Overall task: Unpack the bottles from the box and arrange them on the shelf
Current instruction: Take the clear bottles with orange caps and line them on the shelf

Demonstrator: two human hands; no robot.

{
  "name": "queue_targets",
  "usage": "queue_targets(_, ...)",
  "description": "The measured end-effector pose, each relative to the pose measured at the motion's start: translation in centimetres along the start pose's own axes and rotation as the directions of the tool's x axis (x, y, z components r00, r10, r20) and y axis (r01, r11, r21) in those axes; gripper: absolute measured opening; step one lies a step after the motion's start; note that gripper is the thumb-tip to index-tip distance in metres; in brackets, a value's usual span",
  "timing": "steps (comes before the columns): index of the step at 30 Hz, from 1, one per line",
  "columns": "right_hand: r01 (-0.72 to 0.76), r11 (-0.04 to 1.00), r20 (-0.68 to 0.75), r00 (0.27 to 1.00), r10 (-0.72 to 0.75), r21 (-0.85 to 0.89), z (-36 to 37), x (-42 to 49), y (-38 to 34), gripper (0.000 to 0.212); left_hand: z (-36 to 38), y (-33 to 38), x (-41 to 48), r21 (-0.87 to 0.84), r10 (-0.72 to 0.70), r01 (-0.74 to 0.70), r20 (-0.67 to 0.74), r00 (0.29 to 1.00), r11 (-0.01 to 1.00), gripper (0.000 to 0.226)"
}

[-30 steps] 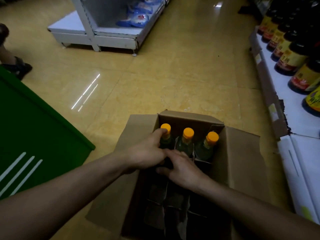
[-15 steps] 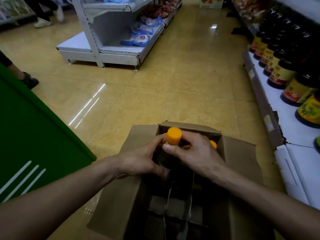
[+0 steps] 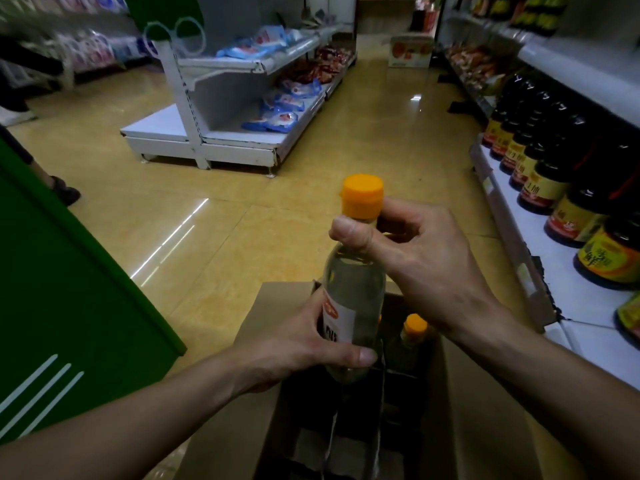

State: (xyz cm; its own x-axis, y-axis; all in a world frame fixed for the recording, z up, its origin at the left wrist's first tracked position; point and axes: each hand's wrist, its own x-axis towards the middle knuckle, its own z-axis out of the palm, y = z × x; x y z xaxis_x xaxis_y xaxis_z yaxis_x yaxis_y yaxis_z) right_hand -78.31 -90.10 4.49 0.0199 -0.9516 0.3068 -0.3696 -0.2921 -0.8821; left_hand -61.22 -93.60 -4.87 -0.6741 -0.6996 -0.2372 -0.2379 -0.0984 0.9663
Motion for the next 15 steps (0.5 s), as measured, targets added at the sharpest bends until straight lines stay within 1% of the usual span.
queue_targets(2,0.01,1.0,-0.017,1.0,-0.009,0.015,0.2,0.0,-0.2,0.031,0.2,-0.2,0.1,-0.025,0.023,-0.023,-0.021,1.0,0.999,0.079)
queue_targets(5,0.01,1.0,-0.057,0.998,-0.008,0.025,0.6,0.3,-0.3,0.04,0.6,0.0,0.0,-0.067,0.037,-0.041,-0.053,0.998,0.997,0.074)
queue_targets(9,-0.004,0.999,-0.021,1.0,0.003,-0.044,1.6,0.9,0.4,0.046,1.1,1.2,0.3,-0.086,0.075,-0.087,-0.135,0.988,0.992,0.066)
queue_targets(12,-0.005,0.999,-0.023,1.0,0.004,-0.045,1.9,0.8,1.1,0.063,1.3,2.5,0.6,-0.049,0.137,-0.152,-0.236,0.962,0.987,0.057)
queue_targets(15,0.0,0.99,-0.052,0.999,-0.008,-0.143,2.0,0.2,1.6,0.079,1.5,3.0,0.9,-0.048,0.157,-0.179,-0.295,0.943,0.983,0.058)
